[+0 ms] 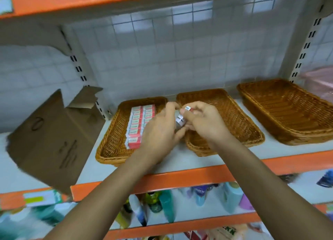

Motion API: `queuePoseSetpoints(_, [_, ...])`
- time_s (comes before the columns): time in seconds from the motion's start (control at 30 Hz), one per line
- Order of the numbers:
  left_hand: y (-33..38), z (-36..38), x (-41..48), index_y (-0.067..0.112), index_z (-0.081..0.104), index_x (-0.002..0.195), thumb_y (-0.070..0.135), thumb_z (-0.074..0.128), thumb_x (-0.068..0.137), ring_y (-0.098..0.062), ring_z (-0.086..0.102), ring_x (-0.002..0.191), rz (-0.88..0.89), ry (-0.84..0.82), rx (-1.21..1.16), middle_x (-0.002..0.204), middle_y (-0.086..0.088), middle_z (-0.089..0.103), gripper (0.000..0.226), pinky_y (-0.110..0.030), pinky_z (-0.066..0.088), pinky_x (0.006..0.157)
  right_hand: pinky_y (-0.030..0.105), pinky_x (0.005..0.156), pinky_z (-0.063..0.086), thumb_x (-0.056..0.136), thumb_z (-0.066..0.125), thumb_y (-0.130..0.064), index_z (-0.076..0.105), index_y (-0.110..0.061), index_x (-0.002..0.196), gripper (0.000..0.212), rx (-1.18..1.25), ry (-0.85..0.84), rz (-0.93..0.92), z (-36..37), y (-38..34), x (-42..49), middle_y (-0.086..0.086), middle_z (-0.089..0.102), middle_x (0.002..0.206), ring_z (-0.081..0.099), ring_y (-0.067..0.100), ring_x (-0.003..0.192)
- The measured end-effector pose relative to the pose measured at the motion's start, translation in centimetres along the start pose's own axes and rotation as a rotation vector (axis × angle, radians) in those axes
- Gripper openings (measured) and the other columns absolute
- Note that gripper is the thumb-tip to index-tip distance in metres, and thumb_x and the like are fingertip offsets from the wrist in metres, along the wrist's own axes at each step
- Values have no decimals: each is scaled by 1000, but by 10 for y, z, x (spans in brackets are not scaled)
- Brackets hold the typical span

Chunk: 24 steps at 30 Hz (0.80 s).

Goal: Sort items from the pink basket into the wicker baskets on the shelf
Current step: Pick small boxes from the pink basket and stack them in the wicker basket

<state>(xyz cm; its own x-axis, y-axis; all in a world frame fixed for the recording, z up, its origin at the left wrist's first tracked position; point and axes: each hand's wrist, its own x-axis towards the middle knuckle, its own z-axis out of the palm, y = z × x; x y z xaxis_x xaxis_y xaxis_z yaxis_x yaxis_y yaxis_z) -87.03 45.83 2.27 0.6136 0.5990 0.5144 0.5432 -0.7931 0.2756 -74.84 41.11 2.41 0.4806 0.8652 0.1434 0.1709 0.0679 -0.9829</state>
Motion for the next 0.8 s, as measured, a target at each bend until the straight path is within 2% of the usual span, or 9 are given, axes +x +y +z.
queuePoseSetpoints(0.13, [-36, -8, -9, 12, 53, 113, 31, 59, 90, -32, 59, 93, 89, 17, 133, 104, -7, 58, 30, -43, 48, 66, 39, 78, 56, 87, 63, -34, 64, -21, 79, 15, -49, 11, 30, 29, 2, 3, 4, 72, 77, 70, 20, 79])
queuePoseSetpoints(0.23, [-60, -17, -15, 14, 56, 120, 41, 49, 93, -34, 61, 89, 65, -5, 203, 106, -9, 59, 39, -41, 49, 63, 34, 71, 56, 95, 52, -33, 64, -19, 82, 21, -88, -26, 42, 47, 0, 4, 6, 71, 77, 70, 19, 74])
queuePoseSetpoints(0.3, [-74, -23, -18, 16, 50, 130, 45, 42, 95, -33, 61, 95, 34, -63, 221, 113, -8, 57, 46, -43, 52, 70, 33, 77, 53, 95, 50, -27, 65, -21, 102, 17, -299, -21, -76, 55, 2, 5, 2, 71, 89, 69, 17, 83])
queuePoseSetpoints(0.37, [-89, -27, -20, 18, 40, 140, 42, 42, 97, -31, 56, 107, 2, -141, 206, 123, -7, 51, 49, -44, 48, 83, 27, 85, 49, 92, 54, -17, 54, -22, 128, 36, -533, -81, -214, 64, 2, 2, -5, 64, 107, 64, 14, 94])
queuePoseSetpoints(0.4, [-96, -28, -22, 19, 36, 143, 41, 41, 97, -29, 54, 109, -9, -172, 201, 124, -7, 49, 51, -42, 47, 87, 26, 87, 49, 89, 57, -12, 49, -23, 133, 46, -601, -137, -266, 70, 3, 1, -6, 60, 114, 62, 14, 97])
queuePoseSetpoints(0.47, [-106, -30, -25, 20, 33, 145, 41, 40, 98, -27, 53, 105, -12, -207, 188, 118, -5, 46, 52, -39, 46, 86, 34, 92, 49, 85, 61, -8, 50, -25, 132, 51, -709, -208, -312, 82, 6, 1, 1, 55, 123, 60, 19, 100])
queuePoseSetpoints(0.57, [-120, -31, -28, 22, 38, 143, 38, 45, 97, -25, 52, 105, -15, -260, 124, 112, -5, 50, 50, -35, 43, 89, 35, 90, 47, 87, 63, -14, 54, -20, 124, 39, -861, -185, -316, 95, 8, 2, 6, 60, 115, 59, 23, 100])
queuePoseSetpoints(0.7, [-129, -35, -32, 22, 36, 141, 25, 60, 90, -23, 46, 121, -127, -257, 55, 131, -6, 50, 57, -32, 39, 96, 32, 87, 45, 88, 64, -21, 53, -18, 123, 37, -948, -155, -223, 100, 10, 2, 7, 54, 119, 56, 22, 103])
queuePoseSetpoints(0.8, [-129, -36, -34, 18, 38, 124, 14, 61, 84, -19, 49, 114, -230, -248, -74, 129, -5, 50, 46, -26, 44, 83, 30, 94, 44, 87, 65, -21, 54, -19, 127, 42, -1016, -161, -191, 101, 10, 3, 7, 45, 127, 53, 22, 111])
